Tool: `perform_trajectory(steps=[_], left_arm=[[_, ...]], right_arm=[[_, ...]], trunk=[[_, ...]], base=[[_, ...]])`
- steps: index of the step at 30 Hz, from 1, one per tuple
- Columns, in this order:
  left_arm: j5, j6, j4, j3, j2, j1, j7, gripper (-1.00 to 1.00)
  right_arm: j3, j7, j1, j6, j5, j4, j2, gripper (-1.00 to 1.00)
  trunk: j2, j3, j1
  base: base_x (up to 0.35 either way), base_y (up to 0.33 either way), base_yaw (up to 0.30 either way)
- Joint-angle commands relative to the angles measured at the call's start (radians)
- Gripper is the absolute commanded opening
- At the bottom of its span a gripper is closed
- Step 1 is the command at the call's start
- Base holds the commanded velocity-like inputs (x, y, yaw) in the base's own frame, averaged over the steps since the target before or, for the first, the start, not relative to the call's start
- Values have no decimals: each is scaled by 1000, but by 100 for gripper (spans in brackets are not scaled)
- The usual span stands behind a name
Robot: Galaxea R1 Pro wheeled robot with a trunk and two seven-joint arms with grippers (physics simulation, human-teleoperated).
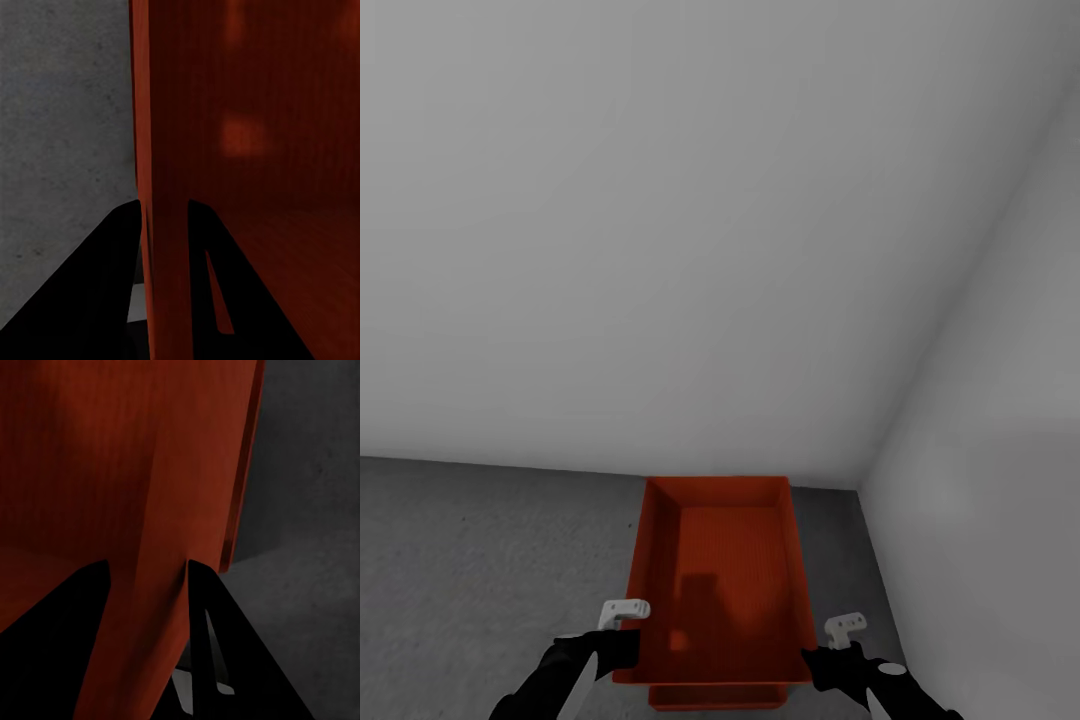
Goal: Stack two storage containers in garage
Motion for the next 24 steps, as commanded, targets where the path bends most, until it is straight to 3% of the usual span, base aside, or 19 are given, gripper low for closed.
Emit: perform_trajectory(steps=[1,5,24], left_arm=[[11,-64,-3,-9,-8,0,5,-100],[11,-64,-3,-10,-8,0,5,-100],[12,-64,-3,-11,-8,0,6,-100]], right_arm=[[-5,4,0,7,10,2,29,-100],[-5,4,0,6,10,2,29,-100],[-5,4,0,7,10,2,29,-100]], trunk=[[-2,-2,1],[-2,-2,1],[-135,-61,73]], base=[[0,0,0],[0,0,0],[0,0,0]])
